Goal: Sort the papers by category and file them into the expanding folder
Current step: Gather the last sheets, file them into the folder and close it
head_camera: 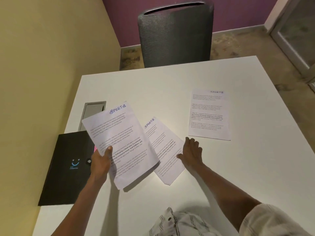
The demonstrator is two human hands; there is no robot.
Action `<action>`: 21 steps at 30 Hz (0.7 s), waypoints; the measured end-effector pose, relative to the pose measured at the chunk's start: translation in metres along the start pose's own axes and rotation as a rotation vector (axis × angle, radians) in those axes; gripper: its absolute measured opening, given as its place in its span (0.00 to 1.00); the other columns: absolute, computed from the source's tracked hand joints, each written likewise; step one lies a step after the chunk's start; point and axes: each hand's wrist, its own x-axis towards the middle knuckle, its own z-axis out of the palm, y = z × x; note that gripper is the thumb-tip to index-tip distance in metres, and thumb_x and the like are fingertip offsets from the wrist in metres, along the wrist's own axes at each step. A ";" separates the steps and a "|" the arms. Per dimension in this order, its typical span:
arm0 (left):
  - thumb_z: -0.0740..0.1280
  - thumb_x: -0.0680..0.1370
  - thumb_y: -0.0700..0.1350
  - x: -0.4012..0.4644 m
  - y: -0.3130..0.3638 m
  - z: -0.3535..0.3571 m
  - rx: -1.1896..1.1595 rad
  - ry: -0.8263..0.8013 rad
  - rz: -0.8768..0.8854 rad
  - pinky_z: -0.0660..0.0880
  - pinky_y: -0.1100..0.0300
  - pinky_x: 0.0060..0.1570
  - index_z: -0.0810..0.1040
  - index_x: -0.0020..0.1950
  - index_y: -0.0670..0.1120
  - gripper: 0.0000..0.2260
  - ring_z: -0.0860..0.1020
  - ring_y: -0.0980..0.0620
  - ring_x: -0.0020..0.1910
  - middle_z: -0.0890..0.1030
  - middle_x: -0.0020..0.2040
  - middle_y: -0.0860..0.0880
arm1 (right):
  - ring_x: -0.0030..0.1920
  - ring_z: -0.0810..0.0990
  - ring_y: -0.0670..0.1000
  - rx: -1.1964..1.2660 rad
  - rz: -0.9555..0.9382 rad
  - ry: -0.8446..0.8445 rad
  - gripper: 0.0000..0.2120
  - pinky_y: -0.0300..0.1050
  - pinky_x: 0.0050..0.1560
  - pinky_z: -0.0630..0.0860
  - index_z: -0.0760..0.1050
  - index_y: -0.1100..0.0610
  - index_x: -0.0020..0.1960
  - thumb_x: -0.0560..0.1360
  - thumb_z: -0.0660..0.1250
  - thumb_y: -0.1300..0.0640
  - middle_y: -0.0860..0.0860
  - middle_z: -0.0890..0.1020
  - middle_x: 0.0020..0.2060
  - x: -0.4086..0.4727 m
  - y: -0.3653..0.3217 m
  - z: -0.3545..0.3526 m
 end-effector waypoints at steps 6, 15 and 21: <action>0.66 0.80 0.49 -0.013 -0.002 -0.013 0.057 0.056 0.036 0.76 0.57 0.40 0.75 0.61 0.45 0.12 0.82 0.48 0.49 0.83 0.52 0.49 | 0.49 0.78 0.57 0.285 0.066 -0.036 0.09 0.52 0.49 0.73 0.70 0.54 0.48 0.71 0.68 0.57 0.53 0.79 0.45 0.015 -0.002 -0.007; 0.65 0.81 0.45 -0.014 0.015 -0.020 0.053 0.158 0.078 0.75 0.57 0.42 0.74 0.61 0.44 0.10 0.79 0.50 0.47 0.80 0.52 0.50 | 0.39 0.77 0.53 0.802 0.110 0.167 0.04 0.42 0.36 0.67 0.76 0.56 0.41 0.73 0.70 0.61 0.50 0.80 0.38 -0.001 -0.003 -0.059; 0.66 0.81 0.47 -0.013 0.022 -0.016 0.055 0.201 0.060 0.78 0.48 0.47 0.74 0.59 0.45 0.09 0.79 0.44 0.50 0.80 0.53 0.45 | 0.38 0.79 0.51 0.966 0.161 0.109 0.05 0.40 0.35 0.72 0.80 0.59 0.48 0.73 0.71 0.58 0.52 0.84 0.41 -0.007 -0.003 -0.106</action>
